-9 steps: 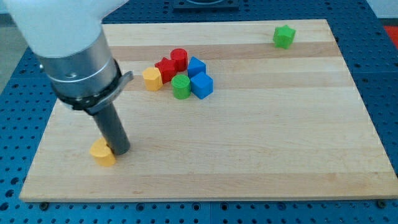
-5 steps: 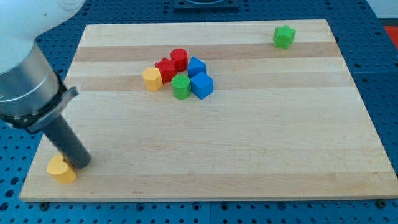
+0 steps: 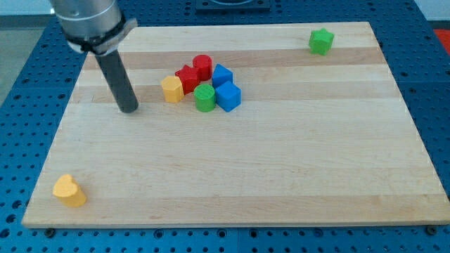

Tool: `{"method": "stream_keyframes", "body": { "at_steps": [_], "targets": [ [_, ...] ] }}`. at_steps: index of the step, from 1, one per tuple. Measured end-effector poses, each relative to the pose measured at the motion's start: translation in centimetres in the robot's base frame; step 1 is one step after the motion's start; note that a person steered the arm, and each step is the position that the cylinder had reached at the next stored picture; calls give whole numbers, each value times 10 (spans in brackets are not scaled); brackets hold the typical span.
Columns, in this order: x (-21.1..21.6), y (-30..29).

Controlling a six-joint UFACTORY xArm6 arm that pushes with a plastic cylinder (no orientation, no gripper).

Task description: Move the yellow hexagon to the right side of yellow heart

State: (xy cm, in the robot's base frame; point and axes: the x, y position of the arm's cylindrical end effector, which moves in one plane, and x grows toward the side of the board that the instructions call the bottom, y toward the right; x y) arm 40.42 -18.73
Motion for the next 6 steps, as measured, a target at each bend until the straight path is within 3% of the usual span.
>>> {"method": "stream_keyframes", "body": {
  "at_steps": [2,3,5,6],
  "targets": [
    [-6,0],
    [-49,-2],
    [-54,-2],
    [-86,-1]
  ]
}}
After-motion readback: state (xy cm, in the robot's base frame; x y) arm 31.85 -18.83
